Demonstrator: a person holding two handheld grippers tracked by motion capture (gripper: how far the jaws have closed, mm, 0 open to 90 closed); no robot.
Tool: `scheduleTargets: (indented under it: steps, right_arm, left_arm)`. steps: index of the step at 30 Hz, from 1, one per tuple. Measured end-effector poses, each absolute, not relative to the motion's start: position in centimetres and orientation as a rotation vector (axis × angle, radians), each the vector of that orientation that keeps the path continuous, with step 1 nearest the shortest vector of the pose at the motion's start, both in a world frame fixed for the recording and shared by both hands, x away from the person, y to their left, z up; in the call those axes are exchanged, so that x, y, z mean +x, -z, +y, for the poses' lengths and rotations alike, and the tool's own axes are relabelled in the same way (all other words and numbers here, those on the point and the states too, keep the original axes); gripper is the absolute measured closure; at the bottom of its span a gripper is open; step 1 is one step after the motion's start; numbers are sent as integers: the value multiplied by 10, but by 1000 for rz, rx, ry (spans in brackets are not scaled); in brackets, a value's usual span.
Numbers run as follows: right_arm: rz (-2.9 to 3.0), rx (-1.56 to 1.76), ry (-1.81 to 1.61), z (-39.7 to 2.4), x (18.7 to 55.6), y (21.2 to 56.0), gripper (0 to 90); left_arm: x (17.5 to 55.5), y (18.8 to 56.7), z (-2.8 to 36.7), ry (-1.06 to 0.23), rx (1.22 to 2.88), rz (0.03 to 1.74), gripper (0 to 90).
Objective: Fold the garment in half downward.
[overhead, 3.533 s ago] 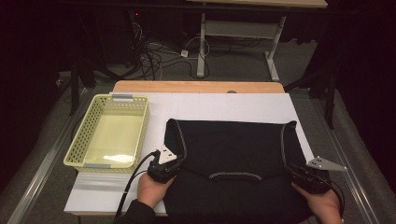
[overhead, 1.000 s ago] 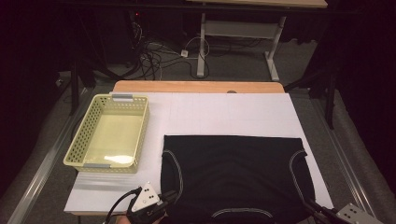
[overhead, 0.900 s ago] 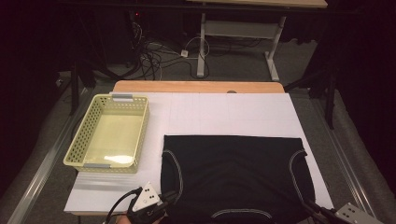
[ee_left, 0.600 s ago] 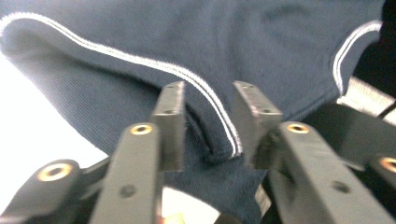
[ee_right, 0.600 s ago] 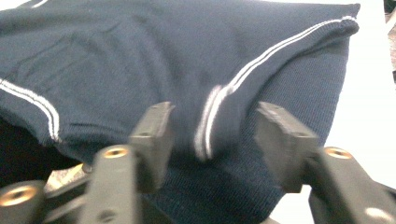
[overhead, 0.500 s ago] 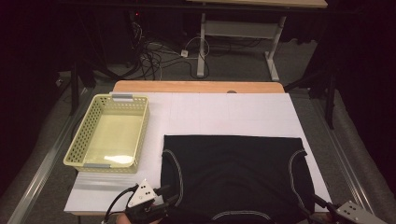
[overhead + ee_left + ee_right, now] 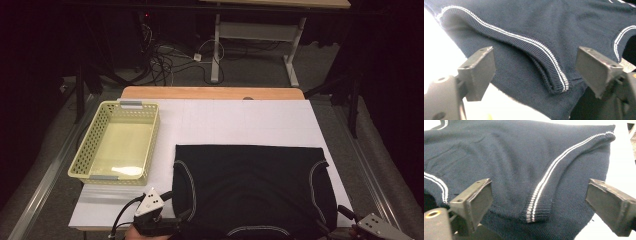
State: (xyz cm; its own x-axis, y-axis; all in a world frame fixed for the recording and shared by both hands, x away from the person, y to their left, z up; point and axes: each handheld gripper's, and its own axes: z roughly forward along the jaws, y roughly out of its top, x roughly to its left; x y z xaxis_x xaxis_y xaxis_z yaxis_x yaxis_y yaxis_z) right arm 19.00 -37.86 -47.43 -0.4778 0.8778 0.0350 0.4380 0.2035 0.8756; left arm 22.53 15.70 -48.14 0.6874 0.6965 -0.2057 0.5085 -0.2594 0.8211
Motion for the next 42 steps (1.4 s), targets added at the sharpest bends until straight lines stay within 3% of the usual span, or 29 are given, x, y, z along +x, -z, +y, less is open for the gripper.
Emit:
scheduleTargets:
  steps: [5,10,22,42]
  right_arm:
    - [2009,1223,-1209,-377,193,476,0]
    - [1996,1232,-1202,-376,194,476,0]
    - [1998,1222,-1182,-375,195,476,0]
    - [2007,1209,-1187,-374,196,478,1]
  left_arm:
    - [230,481,154,-244,1926,933,121]
    - [237,481,151,-247,1937,964,3]
    - [260,477,146,-223,1906,1011,0]
    - [354,464,122,-302,1965,1134,0]
